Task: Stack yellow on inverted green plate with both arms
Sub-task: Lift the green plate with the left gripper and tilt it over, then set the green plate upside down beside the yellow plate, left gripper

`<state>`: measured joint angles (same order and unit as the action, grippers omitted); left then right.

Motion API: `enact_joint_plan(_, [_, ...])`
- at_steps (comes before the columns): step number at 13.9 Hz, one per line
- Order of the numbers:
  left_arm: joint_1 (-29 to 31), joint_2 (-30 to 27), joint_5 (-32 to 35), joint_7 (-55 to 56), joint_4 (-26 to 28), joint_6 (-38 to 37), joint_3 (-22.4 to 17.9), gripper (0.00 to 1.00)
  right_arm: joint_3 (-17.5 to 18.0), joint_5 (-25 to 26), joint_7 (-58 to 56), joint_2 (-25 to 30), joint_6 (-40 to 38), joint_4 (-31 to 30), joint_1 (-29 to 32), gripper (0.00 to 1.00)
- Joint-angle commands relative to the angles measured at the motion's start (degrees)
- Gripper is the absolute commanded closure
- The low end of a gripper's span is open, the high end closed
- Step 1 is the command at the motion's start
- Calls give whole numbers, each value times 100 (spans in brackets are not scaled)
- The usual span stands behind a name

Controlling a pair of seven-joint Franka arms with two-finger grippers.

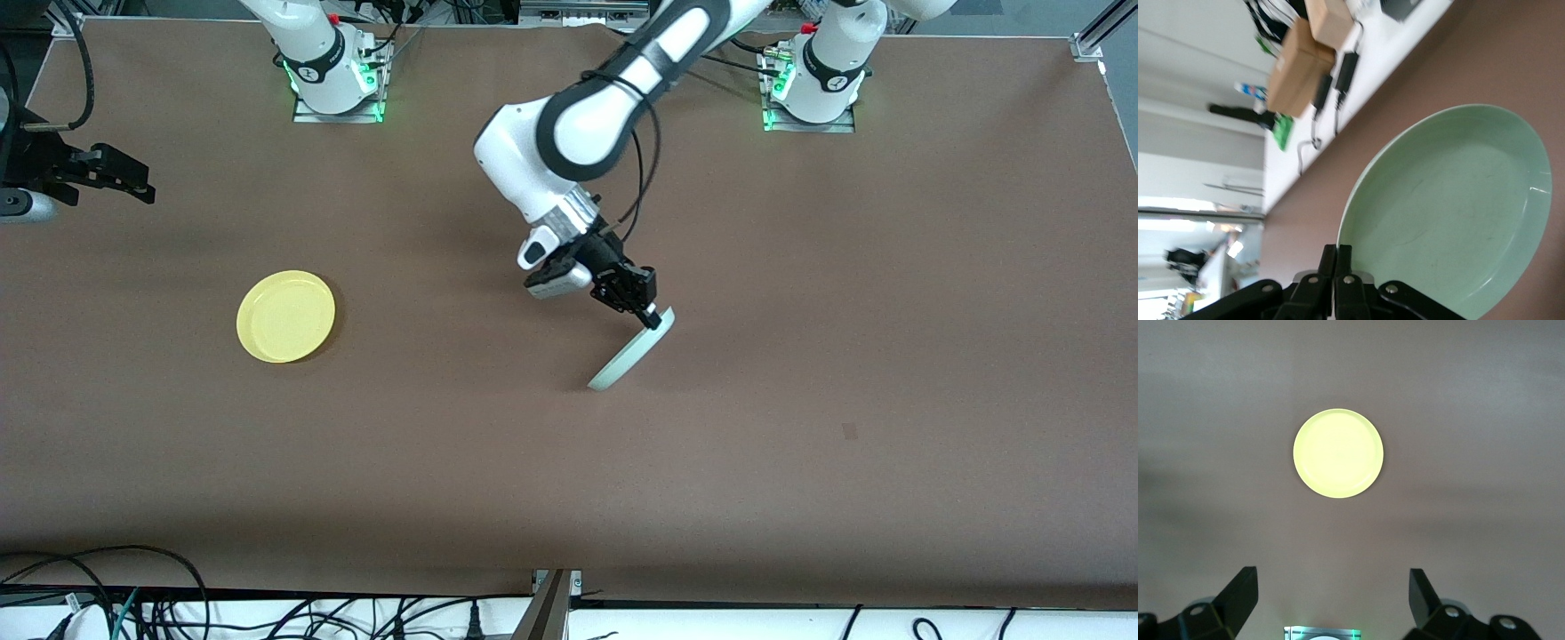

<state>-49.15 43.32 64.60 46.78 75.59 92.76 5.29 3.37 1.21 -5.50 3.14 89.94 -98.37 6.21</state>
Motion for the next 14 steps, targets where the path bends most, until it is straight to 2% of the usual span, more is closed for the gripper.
enact_joint_plan(1, [-427, 667, 780, 453, -326, -372, -194, 100, 14, 99, 67, -6, -64, 73, -23, 0])
enact_joint_plan(7, [-946, 1125, 1133, 972, -317, -459, -510, 100, 6, 99, 76, -6, -64, 73, -23, 0])
enact_joint_plan(14, [-1394, 1433, 1134, 1430, -273, -689, -511, 100, 14, 99, 76, -6, -64, 73, -23, 0])
